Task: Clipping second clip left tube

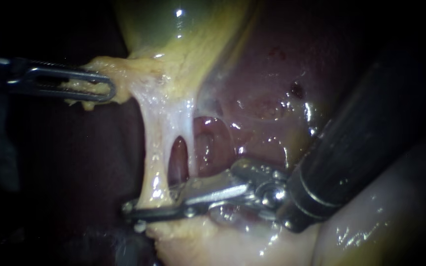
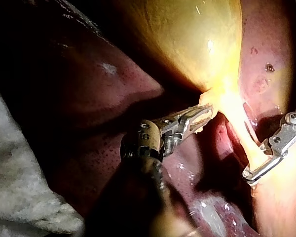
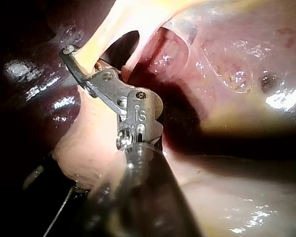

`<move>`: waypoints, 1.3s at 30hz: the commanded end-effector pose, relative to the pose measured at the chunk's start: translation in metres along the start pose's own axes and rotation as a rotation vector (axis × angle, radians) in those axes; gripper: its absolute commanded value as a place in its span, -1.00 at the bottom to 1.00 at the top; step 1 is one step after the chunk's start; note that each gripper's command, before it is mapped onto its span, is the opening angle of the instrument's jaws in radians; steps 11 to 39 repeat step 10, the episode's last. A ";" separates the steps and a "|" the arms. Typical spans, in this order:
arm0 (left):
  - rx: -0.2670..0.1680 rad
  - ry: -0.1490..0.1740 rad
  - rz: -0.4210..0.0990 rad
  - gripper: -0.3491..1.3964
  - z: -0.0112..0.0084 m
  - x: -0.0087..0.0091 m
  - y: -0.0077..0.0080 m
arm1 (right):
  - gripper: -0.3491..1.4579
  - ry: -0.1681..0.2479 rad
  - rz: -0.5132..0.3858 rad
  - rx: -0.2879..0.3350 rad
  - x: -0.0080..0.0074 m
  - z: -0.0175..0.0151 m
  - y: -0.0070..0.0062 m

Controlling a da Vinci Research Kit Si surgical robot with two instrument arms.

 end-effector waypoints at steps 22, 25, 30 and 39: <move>0.000 0.000 0.000 -1.00 0.0000 0.0000 0.0000 | -1.00 -0.002 0.001 0.005 0.0000 -0.0002 0.0004; 0.000 0.000 0.000 -1.00 0.0000 0.0000 0.0000 | -1.00 -0.002 0.001 0.005 0.0000 -0.0002 0.0004; 0.000 0.000 0.000 -1.00 0.0000 0.0000 0.0000 | -1.00 -0.002 0.001 0.005 0.0000 -0.0002 0.0004; 0.000 0.000 0.000 -1.00 0.0000 0.0000 0.0000 | -1.00 -0.002 0.001 0.005 0.0000 -0.0002 0.0004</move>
